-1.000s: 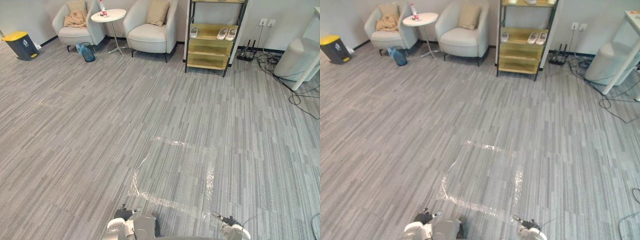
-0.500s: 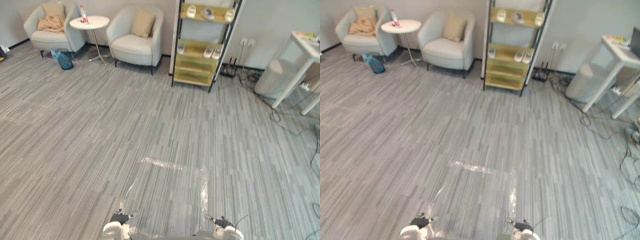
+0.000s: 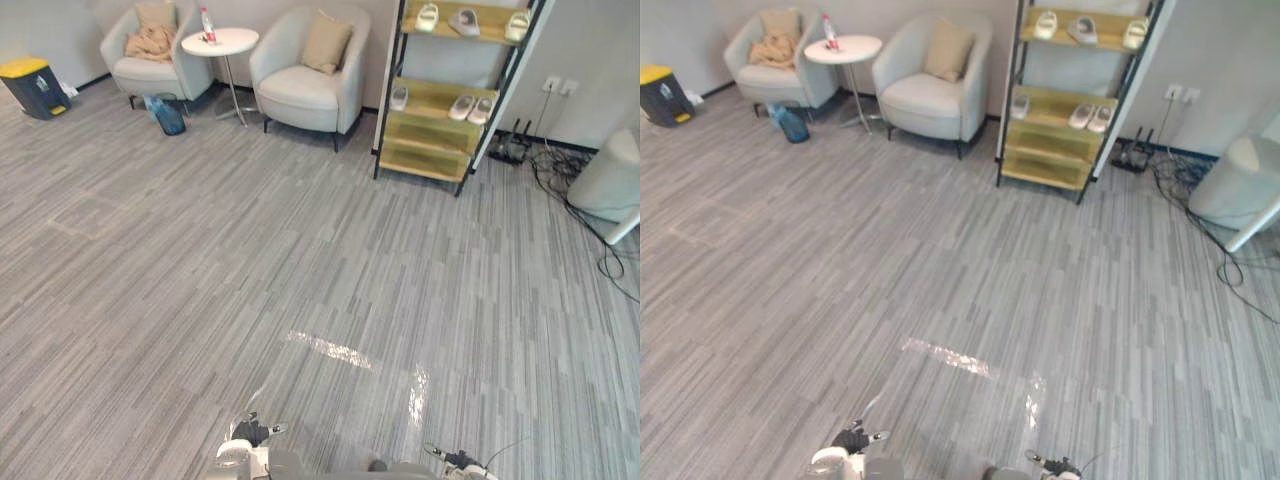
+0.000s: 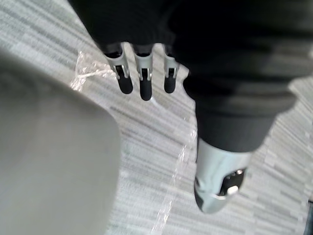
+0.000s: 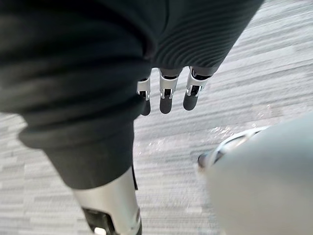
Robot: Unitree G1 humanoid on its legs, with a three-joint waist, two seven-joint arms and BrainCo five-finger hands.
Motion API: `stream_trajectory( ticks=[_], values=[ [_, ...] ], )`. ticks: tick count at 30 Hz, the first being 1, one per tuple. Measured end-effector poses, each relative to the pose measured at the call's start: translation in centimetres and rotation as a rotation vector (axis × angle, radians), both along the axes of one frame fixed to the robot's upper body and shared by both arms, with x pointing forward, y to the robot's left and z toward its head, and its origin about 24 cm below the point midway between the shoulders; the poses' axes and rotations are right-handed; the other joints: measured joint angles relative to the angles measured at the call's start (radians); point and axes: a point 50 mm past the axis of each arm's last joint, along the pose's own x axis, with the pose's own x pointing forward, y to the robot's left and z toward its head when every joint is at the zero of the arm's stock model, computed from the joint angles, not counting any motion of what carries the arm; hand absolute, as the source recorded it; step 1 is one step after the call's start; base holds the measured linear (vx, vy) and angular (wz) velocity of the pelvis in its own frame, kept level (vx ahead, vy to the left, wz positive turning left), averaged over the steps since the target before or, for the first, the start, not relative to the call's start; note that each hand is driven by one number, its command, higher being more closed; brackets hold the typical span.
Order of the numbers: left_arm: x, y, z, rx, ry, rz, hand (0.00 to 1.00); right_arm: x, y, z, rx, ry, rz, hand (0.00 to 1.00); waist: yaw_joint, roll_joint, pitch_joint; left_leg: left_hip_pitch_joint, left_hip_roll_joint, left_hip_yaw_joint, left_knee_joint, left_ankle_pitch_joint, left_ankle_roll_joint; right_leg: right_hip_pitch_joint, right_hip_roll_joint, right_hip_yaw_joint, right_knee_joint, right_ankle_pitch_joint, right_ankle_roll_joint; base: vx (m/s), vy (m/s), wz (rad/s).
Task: Pick up cushions and gather them together orderly.
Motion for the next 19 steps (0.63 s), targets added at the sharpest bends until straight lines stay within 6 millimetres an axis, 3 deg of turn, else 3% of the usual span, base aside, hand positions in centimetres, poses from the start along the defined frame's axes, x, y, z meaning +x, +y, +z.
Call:
stream_trajectory(
  ticks=[2,9,14,19],
  values=[
    [-0.1,0.0,0.0,0.015,0.006,-0.032,0.0,-0.3,0.4,-0.1,0.013,0.007,0.012,0.0,0.025,-0.009,-0.023,0.04,-0.042,0.011,-0.084,0.035,0.029,0.007,-0.013,0.052,-0.029,0.009,0.024,0.2,0.058,-0.01],
    [0.0,0.5,0.0,0.024,0.009,-0.026,0.0,-0.4,1.6,-0.2,0.027,-0.002,0.044,0.0,0.025,-0.05,-0.023,0.129,-0.074,0.013,-0.131,0.037,0.039,0.063,-0.052,0.081,-0.009,0.012,0.03,0.17,0.078,0.13],
    [-0.2,0.6,-0.1,0.024,0.018,-0.03,0.0,-0.1,1.9,-0.1,0.032,-0.019,0.049,0.0,0.026,-0.054,-0.029,0.16,-0.077,0.014,-0.169,0.04,0.044,0.06,-0.058,0.085,0.009,0.01,0.032,0.05,0.019,-0.05],
    [-0.4,0.8,-0.2,0.033,0.033,-0.042,0.0,-1.1,1.7,-0.3,0.038,0.004,0.029,0.0,0.026,-0.055,-0.037,0.166,-0.084,0.0,-0.201,0.052,0.062,0.071,-0.055,0.081,-0.045,0.01,0.033,-0.02,-0.012,-0.01]
  ],
)
